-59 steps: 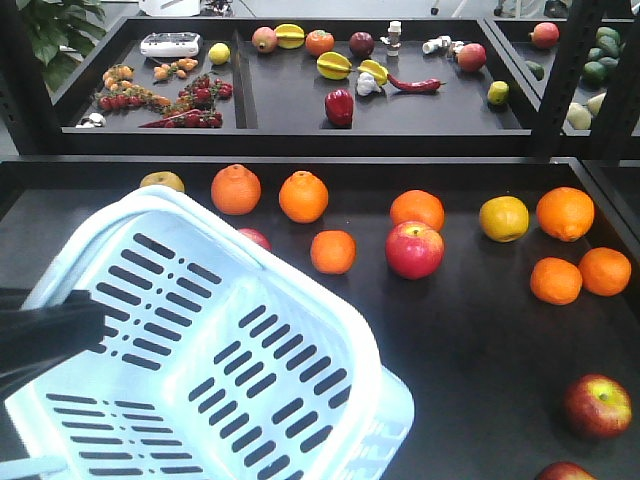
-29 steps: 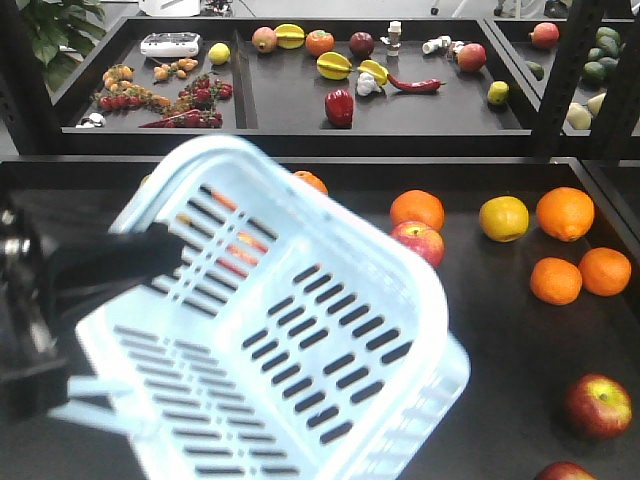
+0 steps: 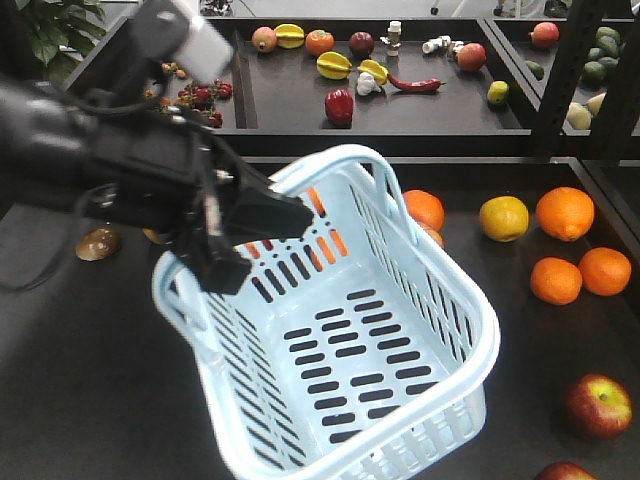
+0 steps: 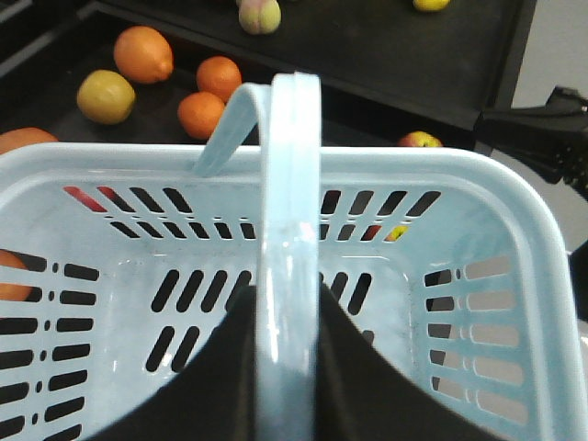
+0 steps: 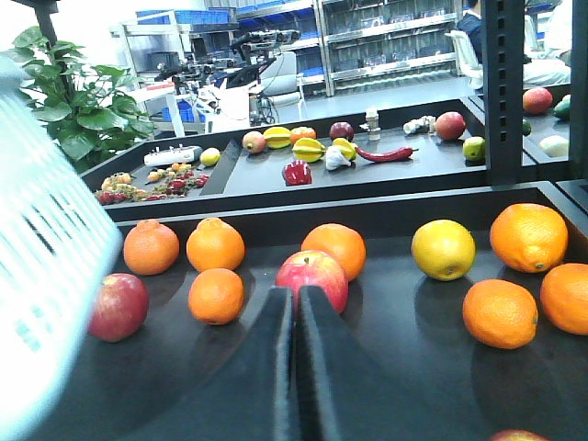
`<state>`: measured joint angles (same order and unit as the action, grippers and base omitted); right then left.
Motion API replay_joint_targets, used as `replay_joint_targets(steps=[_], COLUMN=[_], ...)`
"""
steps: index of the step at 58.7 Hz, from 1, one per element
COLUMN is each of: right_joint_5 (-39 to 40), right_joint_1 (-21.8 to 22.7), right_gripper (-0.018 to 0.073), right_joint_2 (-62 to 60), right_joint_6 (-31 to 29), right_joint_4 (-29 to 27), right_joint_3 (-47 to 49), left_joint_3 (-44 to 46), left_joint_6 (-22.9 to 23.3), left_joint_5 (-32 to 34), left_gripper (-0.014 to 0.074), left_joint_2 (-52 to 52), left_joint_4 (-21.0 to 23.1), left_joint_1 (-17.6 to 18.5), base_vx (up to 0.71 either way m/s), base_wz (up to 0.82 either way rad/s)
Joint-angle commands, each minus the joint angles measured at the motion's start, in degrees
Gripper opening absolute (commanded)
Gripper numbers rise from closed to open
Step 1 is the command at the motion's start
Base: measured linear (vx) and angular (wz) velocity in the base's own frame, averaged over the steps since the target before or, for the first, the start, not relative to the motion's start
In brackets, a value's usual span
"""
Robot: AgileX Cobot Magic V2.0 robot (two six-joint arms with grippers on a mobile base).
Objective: Pick three apples into basket with both arms
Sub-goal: 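Swing the basket with the left gripper over the table surface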
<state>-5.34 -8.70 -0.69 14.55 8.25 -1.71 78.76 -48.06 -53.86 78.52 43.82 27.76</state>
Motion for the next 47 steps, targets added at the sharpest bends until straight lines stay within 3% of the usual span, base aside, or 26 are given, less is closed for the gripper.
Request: replay_joint_targets(steps=[1,8,18,33,47], right_joint_5=[4.2,4.2,4.2,4.2,4.2], right_joint_1=[0.2,0.2,0.2,0.2,0.2], right_gripper=[-0.0005,-0.0005,-0.0005,-0.0005,-0.0005], right_joint_2=[-0.6,-0.6,-0.6,-0.6,-0.6], right_joint_6=[-0.4,-0.4,-0.4,-0.4,-0.4], right_joint_4=[0.7,0.7,0.7,0.7,0.7], right_joint_3=[-0.7,-0.7,-0.7,-0.7,-0.7], left_joint_3=[5.4,10.0,17.4,25.6,27.7], left_joint_6=[-4.1,-6.9,-7.0,-7.0,-7.1], left_joint_5=[1.5,-2.0,-6.7,-7.2,-6.8], left_gripper=[-0.0006,-0.0006,-0.0006,-0.0006,-0.0006], left_joint_2=[3.0,8.5,16.4,26.0,30.9], left_joint_4=[3.3,3.3,3.4,2.9,2.9], left_joint_1=[0.4,0.4,0.4,1.5,2.2], base_vx=[0.00,0.00,0.00,0.00,0.00], base_wz=[0.00,0.00,0.00,0.00,0.00])
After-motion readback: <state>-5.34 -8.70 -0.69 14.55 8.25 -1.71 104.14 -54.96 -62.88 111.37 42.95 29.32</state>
